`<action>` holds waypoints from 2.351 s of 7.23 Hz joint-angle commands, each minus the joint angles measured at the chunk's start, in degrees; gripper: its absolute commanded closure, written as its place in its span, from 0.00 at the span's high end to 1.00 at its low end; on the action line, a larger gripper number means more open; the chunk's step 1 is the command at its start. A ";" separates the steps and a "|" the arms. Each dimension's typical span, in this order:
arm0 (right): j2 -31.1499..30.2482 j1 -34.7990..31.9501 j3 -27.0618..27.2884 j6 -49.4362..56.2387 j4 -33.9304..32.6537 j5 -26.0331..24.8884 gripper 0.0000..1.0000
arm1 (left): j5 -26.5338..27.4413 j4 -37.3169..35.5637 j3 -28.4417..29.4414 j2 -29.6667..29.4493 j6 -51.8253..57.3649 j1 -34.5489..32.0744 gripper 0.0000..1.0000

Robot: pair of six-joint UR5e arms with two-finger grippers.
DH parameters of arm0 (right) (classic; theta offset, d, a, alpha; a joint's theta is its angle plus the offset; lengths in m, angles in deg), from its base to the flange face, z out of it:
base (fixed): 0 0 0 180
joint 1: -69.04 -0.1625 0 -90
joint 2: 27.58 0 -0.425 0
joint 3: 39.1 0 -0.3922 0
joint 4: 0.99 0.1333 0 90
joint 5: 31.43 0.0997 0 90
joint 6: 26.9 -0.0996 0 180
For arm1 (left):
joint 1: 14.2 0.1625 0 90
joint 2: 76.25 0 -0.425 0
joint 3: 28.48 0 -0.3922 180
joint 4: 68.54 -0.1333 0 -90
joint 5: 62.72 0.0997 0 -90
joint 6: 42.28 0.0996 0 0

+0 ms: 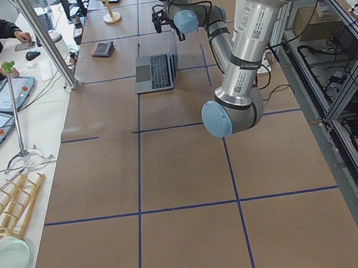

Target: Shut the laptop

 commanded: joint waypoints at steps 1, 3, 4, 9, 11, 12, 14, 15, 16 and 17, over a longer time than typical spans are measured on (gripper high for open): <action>2.10 5.81 -0.67 -0.15 0.08 -7.80 0.02 | 3.53 0.65 2.95 -2.17 0.36 3.79 0.00; 5.08 7.68 -3.39 -0.15 -0.09 -14.51 0.02 | 10.73 0.65 6.30 -2.98 0.89 8.52 0.00; 5.18 7.69 -3.92 -0.15 -0.18 -16.97 0.02 | 11.29 0.65 7.79 -3.06 0.89 8.90 0.00; 7.82 5.94 -6.65 0.55 -0.45 -22.35 0.02 | 14.72 2.31 10.35 -4.03 3.07 7.51 0.00; 11.14 4.09 -10.23 0.64 -0.45 -22.27 0.02 | 14.72 3.71 12.27 -4.29 3.96 3.47 0.00; 12.37 3.13 -10.87 0.64 -0.54 -22.27 0.01 | 14.72 7.29 14.98 -4.47 3.96 1.71 0.00; 12.74 0.06 -12.18 0.82 -0.36 -22.09 0.01 | 14.63 9.44 21.04 -7.70 5.88 -0.76 0.00; 14.65 -0.92 -15.84 3.60 -0.19 -22.09 0.01 | 14.63 9.61 22.90 -8.16 6.16 -1.20 0.00; 17.72 -1.71 -20.41 4.85 -0.18 -21.92 0.01 | 14.63 11.70 25.27 -8.59 6.51 -1.56 0.00; 19.31 -2.15 -23.93 4.95 -0.10 -21.92 0.01 | 14.63 14.16 27.90 -8.86 6.51 -1.65 0.00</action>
